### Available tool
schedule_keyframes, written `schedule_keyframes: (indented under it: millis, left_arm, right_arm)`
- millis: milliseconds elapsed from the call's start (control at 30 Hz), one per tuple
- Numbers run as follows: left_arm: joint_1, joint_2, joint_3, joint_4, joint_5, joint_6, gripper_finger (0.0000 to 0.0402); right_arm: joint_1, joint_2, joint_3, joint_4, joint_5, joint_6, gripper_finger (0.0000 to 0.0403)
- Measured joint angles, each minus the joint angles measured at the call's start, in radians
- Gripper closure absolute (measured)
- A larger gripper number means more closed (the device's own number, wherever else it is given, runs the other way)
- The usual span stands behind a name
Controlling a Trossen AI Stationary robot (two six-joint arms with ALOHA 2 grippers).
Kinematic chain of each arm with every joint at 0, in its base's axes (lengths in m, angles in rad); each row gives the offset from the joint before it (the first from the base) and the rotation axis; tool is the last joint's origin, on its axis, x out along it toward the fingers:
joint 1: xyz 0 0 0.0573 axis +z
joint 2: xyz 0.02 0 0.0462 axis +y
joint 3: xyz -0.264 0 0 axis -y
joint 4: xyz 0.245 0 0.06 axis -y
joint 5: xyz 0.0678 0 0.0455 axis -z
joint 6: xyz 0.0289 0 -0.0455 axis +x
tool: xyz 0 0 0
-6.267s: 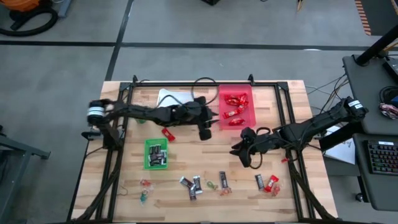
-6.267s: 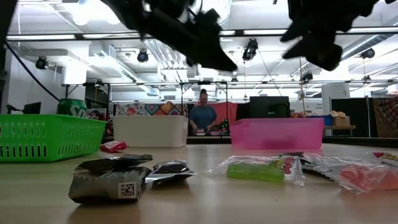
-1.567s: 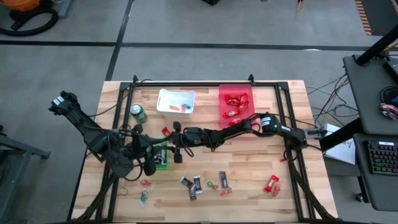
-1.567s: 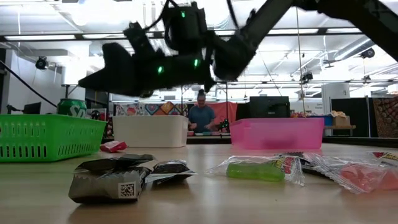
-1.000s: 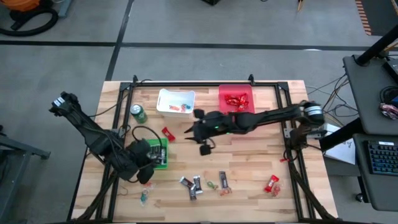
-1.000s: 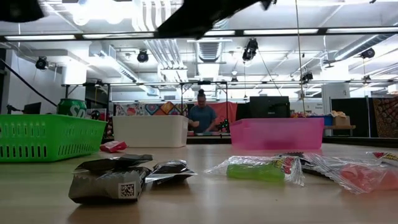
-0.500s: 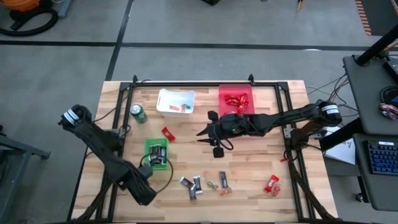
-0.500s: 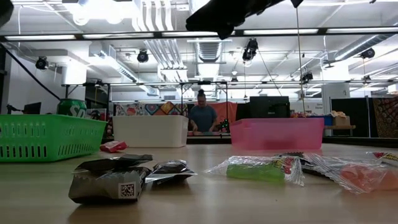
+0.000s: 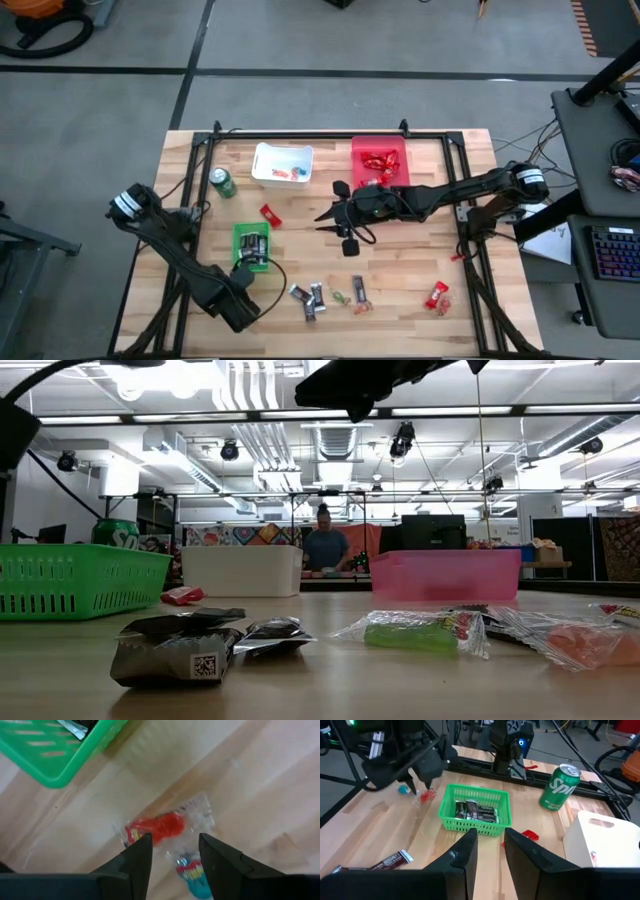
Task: Organize candy in baskets
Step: Put the red gummy into the white bin
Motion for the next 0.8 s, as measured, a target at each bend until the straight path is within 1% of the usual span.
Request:
schedule_keyframes:
  millis: [167,300,467,667,800]
  left_arm:
    - [0.000,0.042,0.000,0.003,-0.028,0.005,0.0248]
    - [0.000,0.066,0.000,0.017,-0.029,0.008,0.0261]
    - [0.000,0.089,0.000,0.035,-0.030,0.031,0.0307]
    - [0.000,0.088,0.000,0.038,-0.037,0.056,0.0386]
    - [0.000,0.078,0.002,0.043,-0.038,0.059,0.0394]
  right_arm:
    - [0.002,0.000,0.000,0.000,0.000,0.000,0.0312]
    - [0.002,0.000,0.000,0.000,0.000,0.000,0.0314]
    - [0.007,0.000,0.001,0.000,0.001,0.001,0.0312]
    - [0.014,0.000,0.001,0.000,0.000,0.005,0.0317]
    - [0.020,0.000,-0.006,0.000,0.002,0.007,0.0314]
